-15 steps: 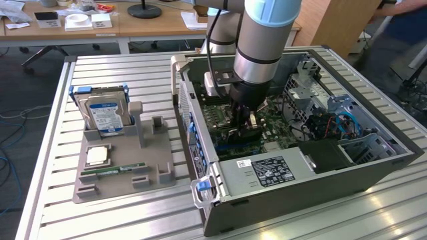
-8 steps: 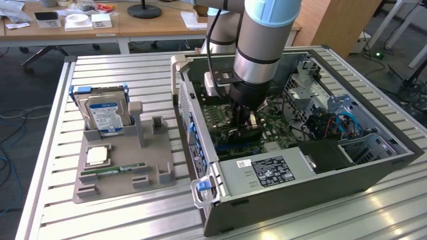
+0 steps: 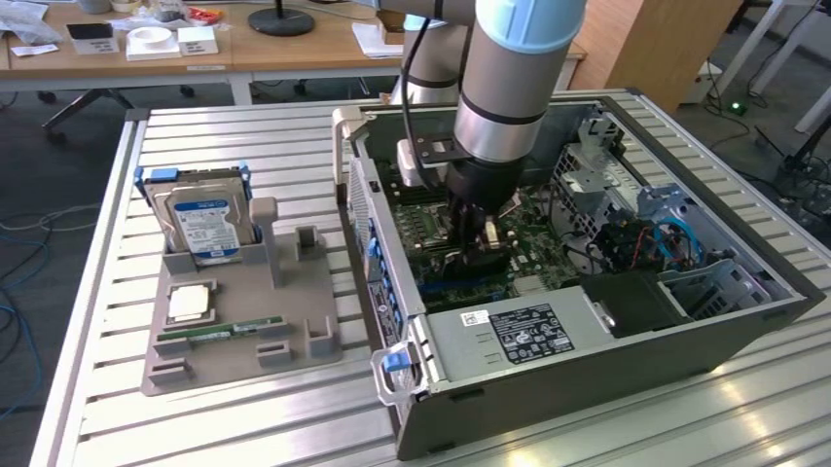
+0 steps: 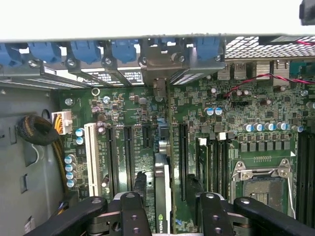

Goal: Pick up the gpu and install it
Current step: 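Insert the gpu into the slot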

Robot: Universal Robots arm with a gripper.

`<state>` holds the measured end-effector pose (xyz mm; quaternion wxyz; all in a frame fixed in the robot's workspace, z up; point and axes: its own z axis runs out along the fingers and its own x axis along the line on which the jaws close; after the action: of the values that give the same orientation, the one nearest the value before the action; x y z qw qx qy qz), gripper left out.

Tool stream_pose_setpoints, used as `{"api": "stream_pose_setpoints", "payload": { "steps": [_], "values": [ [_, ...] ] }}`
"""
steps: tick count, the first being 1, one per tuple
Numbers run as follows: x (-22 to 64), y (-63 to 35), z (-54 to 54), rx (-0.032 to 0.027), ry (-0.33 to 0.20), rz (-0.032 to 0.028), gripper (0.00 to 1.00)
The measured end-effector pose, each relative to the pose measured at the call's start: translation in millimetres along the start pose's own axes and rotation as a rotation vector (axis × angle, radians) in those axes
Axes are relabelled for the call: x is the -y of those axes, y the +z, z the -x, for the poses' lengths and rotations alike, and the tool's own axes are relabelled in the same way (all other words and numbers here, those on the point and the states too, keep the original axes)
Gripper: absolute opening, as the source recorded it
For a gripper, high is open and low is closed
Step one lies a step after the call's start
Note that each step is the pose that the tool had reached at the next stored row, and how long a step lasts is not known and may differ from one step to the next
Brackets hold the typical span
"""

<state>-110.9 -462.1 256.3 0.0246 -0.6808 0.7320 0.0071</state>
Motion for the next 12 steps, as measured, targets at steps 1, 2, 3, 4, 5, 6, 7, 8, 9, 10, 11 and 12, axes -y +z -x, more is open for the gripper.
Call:
{"api": "stream_pose_setpoints", "payload": {
  "steps": [1,2,3,4,5,6,7,8,9,10,11,12],
  "values": [
    [0.0,0.2,0.2,0.0022,0.000,0.0001,0.45],
    [0.0,0.3,0.3,0.0028,0.000,0.0001,0.45],
    [0.1,0.4,0.4,0.0030,0.000,0.0001,0.45],
    [0.1,0.5,0.5,0.0031,0.000,0.0000,0.45],
    [0.1,0.4,0.5,0.0030,0.000,0.0001,0.45],
    [0.1,0.4,0.5,0.0027,0.000,0.0002,0.45],
    [0.1,0.5,0.7,0.0015,0.000,0.0001,0.45],
    [0.0,0.4,0.9,-0.0015,0.000,-0.0001,0.45],
    [-0.1,0.4,1.2,-0.0071,0.000,-0.0005,0.45],
    [-0.1,0.5,1.3,-0.0132,0.000,-0.0010,0.45],
    [0.0,0.6,1.4,-0.0157,0.000,-0.0013,0.45],
    [0.1,0.6,1.5,-0.0157,0.000,-0.0013,0.45]
  ]
}}
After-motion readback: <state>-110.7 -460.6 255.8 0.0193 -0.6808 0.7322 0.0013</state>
